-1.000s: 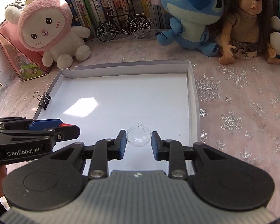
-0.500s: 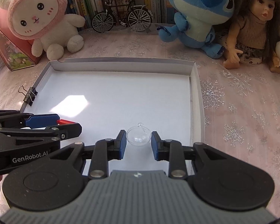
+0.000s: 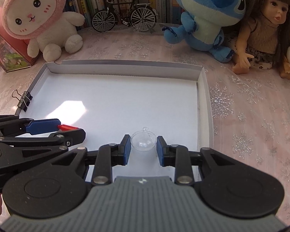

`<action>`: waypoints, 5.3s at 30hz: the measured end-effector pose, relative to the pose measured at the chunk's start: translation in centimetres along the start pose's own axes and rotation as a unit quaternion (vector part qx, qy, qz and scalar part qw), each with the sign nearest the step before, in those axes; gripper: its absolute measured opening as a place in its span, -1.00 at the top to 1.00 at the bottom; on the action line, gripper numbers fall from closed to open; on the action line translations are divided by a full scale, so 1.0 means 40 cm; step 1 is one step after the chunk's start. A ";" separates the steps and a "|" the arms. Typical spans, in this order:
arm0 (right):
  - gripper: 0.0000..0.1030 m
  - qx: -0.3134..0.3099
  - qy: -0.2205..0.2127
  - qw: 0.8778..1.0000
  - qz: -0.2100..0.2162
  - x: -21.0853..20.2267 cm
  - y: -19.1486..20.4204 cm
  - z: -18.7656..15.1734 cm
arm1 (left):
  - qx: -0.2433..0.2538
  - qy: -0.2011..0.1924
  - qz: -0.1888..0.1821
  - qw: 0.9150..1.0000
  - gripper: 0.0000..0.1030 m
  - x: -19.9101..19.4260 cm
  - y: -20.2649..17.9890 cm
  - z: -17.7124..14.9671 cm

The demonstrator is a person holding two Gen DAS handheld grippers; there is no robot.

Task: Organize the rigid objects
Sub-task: 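Carry the red cap in the left tool and clear cup in the right tool over the white tray, then open the left tool to drop the red cap while the right tool releases the clear cup in the tray, then withdraw both tools from the tray back toward the remaining objects, then grasp the black binder clip with the left tool while the right tool grasps a black round lid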

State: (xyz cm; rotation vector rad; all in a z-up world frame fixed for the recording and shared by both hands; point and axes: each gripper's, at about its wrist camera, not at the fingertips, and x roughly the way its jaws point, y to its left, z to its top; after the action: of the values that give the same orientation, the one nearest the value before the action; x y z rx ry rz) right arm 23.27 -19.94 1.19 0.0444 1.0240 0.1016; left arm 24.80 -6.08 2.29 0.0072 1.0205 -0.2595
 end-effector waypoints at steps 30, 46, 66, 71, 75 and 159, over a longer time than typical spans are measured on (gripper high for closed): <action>0.31 0.010 -0.009 1.000 -0.012 0.008 0.008 -0.002 | -0.015 -0.012 0.028 0.999 0.19 0.013 -0.013 0.002; -0.15 0.011 -0.023 0.999 -0.020 -0.016 -0.004 -0.007 | 0.003 -0.025 0.046 0.999 -0.24 -0.027 -0.016 0.000; -0.51 -0.024 -0.092 0.995 -0.012 -0.151 0.009 -0.060 | 0.019 -0.098 0.027 0.995 -0.59 -0.182 0.004 -0.079; -0.53 -0.031 -0.106 0.994 -0.002 -0.181 0.018 -0.094 | 0.026 -0.110 0.020 0.993 -0.60 -0.216 0.008 -0.118; -0.53 -0.037 -0.114 0.993 0.005 -0.198 0.025 -0.123 | 0.038 -0.123 0.019 0.992 -0.60 -0.239 0.007 -0.153; 0.24 -0.095 -0.209 0.973 0.032 -0.269 0.204 -0.611 | 0.008 -0.139 0.057 0.989 0.21 -0.315 0.041 -0.605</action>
State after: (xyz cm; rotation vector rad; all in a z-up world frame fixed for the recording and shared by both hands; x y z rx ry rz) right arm -3.67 -13.21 -1.67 -0.0735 0.5886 0.2393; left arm -1.45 1.25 0.02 0.0415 0.7378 -0.1591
